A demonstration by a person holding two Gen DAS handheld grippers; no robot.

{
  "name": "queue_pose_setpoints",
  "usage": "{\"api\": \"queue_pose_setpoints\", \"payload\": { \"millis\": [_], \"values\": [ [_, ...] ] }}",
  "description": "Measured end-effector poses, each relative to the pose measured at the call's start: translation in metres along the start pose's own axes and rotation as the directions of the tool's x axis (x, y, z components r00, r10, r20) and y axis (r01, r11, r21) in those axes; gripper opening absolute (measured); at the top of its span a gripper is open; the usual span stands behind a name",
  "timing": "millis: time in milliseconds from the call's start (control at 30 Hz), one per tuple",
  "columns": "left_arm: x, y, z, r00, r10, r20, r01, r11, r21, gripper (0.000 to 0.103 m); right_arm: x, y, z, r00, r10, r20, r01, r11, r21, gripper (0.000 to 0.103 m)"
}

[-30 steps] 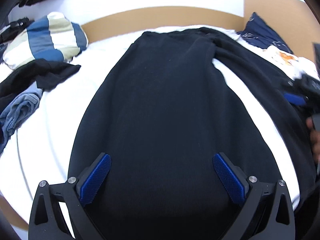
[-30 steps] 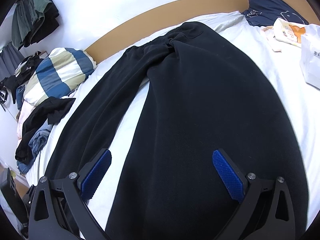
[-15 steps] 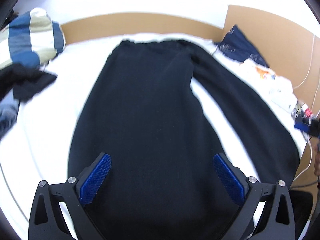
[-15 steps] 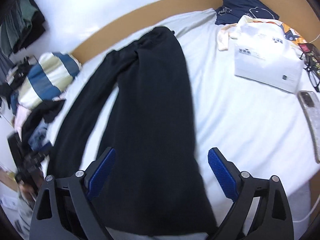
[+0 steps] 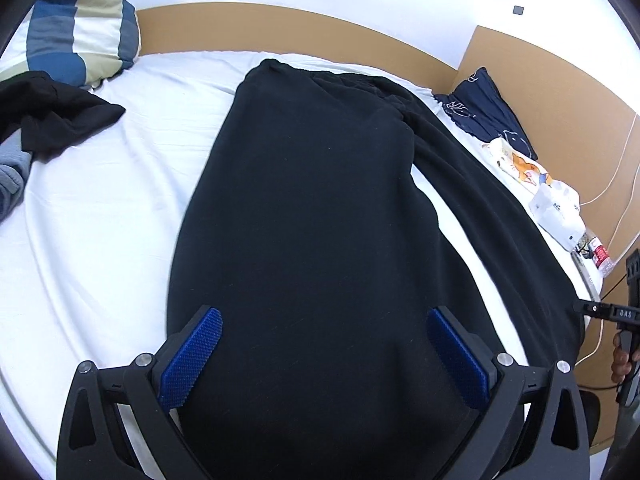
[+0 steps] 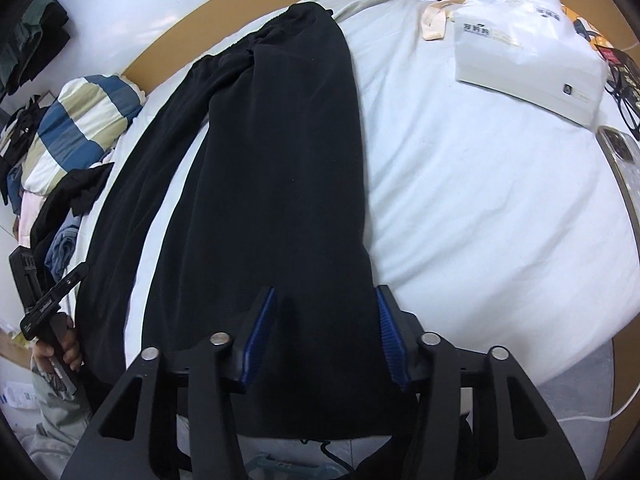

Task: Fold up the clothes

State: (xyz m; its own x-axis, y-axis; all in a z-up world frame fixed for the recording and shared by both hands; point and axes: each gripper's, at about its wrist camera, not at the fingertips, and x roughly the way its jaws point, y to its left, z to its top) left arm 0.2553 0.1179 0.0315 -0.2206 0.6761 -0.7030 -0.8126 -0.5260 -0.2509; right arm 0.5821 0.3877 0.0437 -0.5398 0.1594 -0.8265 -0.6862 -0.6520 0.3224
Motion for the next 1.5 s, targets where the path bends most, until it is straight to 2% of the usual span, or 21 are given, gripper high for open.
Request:
{"api": "queue_pose_setpoints", "payload": {
  "millis": [100, 167, 467, 567, 700, 800, 1000, 1200, 1333, 1400, 1500],
  "values": [
    [0.000, -0.004, -0.002, 1.000, 0.016, -0.011, -0.015, 1.000, 0.013, 0.103, 0.003, 0.010, 0.005, 1.000, 0.007, -0.005, -0.007, 1.000, -0.007, 0.015],
    [-0.001, -0.002, -0.001, 1.000, 0.021, -0.013, -0.020, 1.000, 0.018, 0.103, 0.000, 0.018, 0.007, 1.000, 0.024, -0.009, -0.024, 0.999, -0.023, 0.010],
    [0.001, -0.002, -0.001, 1.000, 0.012, -0.014, -0.012, 1.000, 0.014, 0.103, -0.039, 0.078, 0.022, 0.992, 0.116, 0.047, -0.107, 0.982, -0.156, 0.008],
    [0.002, -0.004, -0.001, 1.000, 0.013, -0.014, -0.013, 1.000, 0.016, 0.103, -0.041, 0.105, 0.028, 0.991, 0.122, 0.047, -0.109, 0.972, -0.209, 0.008],
    [0.000, -0.003, -0.001, 1.000, 0.007, 0.002, -0.007, 1.000, 0.002, 0.103, -0.036, 0.121, 0.026, 0.989, 0.143, 0.045, -0.129, 0.962, -0.239, 0.008],
    [-0.006, 0.005, 0.000, 0.999, -0.009, 0.042, 0.011, 0.999, -0.045, 0.103, -0.023, 0.125, 0.024, 0.988, 0.153, 0.031, -0.141, 0.961, -0.237, 0.008],
    [-0.013, 0.016, 0.001, 0.991, -0.111, 0.077, 0.119, 0.987, -0.106, 0.103, 0.010, 0.131, 0.003, 0.988, 0.152, 0.001, -0.148, 0.961, -0.234, 0.008],
    [-0.009, 0.005, -0.003, 0.988, -0.142, 0.067, 0.146, 0.988, -0.055, 0.103, 0.043, 0.118, -0.011, 0.978, 0.209, -0.016, -0.208, 0.958, -0.200, 0.008],
    [-0.006, -0.010, 0.002, 0.993, -0.107, 0.046, 0.108, 0.994, -0.031, 0.102, 0.049, 0.110, -0.017, 0.966, 0.257, 0.019, -0.248, 0.946, -0.210, 0.007],
    [-0.004, -0.023, 0.011, 0.993, -0.116, 0.018, 0.117, 0.992, -0.047, 0.102, 0.049, 0.108, -0.019, 0.962, 0.271, 0.039, -0.256, 0.940, -0.228, 0.006],
    [-0.002, -0.057, 0.030, 0.990, -0.140, 0.002, 0.140, 0.990, 0.008, 0.102, 0.050, 0.105, -0.023, 0.954, 0.292, 0.068, -0.266, 0.930, -0.254, 0.006]
  ]
}}
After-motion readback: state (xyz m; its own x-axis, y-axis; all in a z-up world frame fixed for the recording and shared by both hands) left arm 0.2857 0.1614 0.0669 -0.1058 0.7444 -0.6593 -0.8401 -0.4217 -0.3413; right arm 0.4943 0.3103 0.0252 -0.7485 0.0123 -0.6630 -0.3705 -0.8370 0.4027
